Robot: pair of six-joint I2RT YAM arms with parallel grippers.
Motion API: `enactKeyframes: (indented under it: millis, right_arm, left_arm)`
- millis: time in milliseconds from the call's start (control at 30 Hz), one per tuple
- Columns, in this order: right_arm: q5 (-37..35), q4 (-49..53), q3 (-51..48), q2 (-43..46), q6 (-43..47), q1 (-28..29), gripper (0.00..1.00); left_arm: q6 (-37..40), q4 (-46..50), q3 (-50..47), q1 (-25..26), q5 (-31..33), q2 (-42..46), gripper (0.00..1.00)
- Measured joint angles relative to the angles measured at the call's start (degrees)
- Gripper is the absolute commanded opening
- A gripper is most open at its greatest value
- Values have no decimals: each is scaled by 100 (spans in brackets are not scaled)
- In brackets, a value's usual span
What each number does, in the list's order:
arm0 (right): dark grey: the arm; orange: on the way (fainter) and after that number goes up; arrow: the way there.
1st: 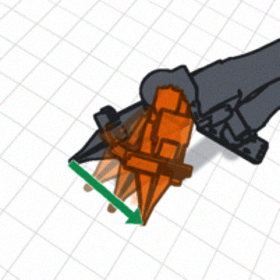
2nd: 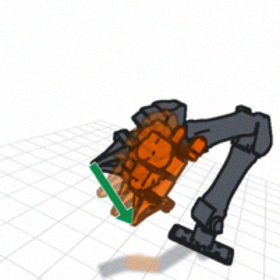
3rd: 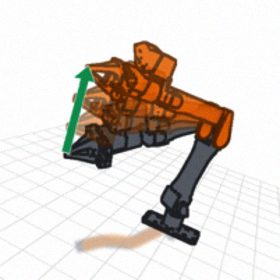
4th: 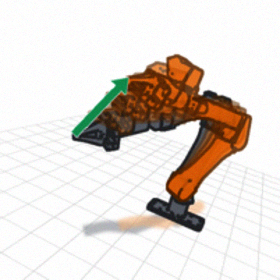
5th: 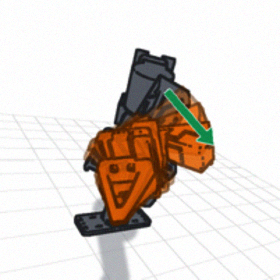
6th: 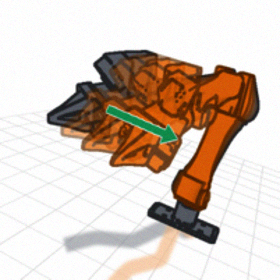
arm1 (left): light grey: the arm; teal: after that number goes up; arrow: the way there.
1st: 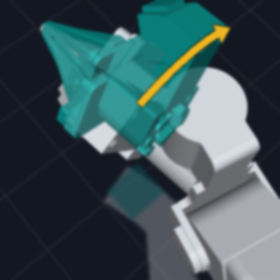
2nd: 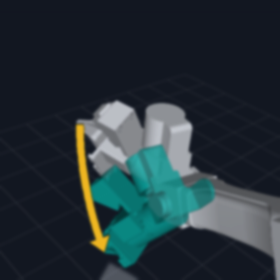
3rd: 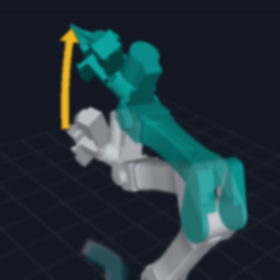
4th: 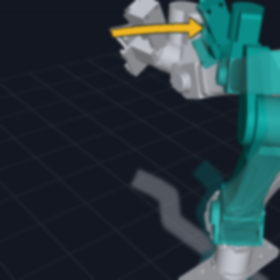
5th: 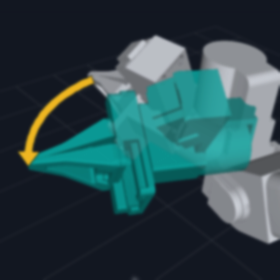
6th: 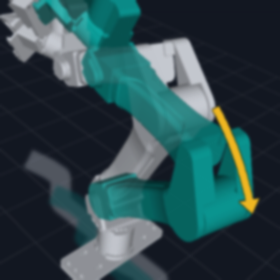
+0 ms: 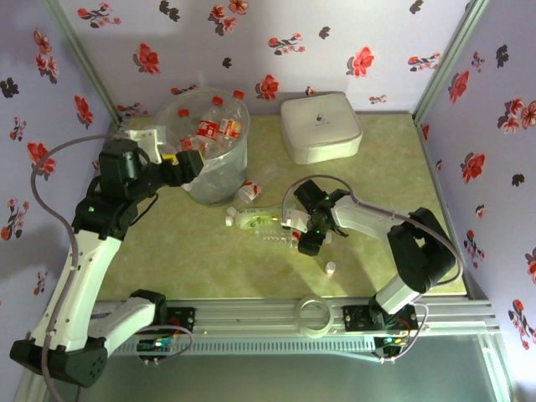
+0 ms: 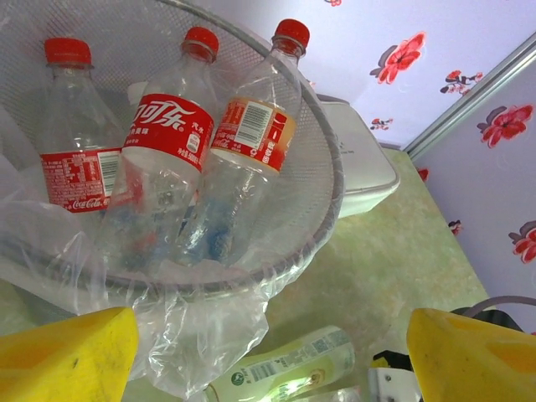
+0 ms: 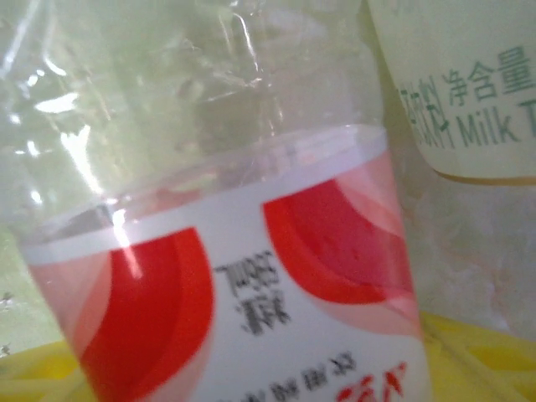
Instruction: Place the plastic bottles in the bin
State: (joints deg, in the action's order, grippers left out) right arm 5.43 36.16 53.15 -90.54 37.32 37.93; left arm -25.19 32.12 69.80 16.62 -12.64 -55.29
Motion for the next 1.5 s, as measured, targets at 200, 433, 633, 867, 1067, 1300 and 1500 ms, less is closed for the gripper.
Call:
enactKeyframes:
  millis: [200,433,633,867,1067,1300,1500]
  right_arm:
    - [22,168,15,461,-7,0,65]
    - [107,188,15,686,0,0,65]
    - [144,260,15,868,-94,0,62]
    - [282,-114,15,2614,-1174,-367,54]
    - [157,-557,15,3447,-2337,-603,55]
    - [138,-1665,-155,3585,-3587,-682,55]
    - [568,-2959,-372,3532,-4474,-581,56]
  left_arm:
    - [0,-11,35,0,63,17,84]
    - [-2,-46,72,0,66,-20,84]
    - [-46,-44,151,0,61,-46,86]
    - [-334,-168,225,0,-136,15,92]
    - [-1180,-1360,-11,179,-719,-44,93]
    - [-1355,-2098,127,1624,-885,-1001,100]
    - [-1211,-2092,385,2229,-824,-1591,100]
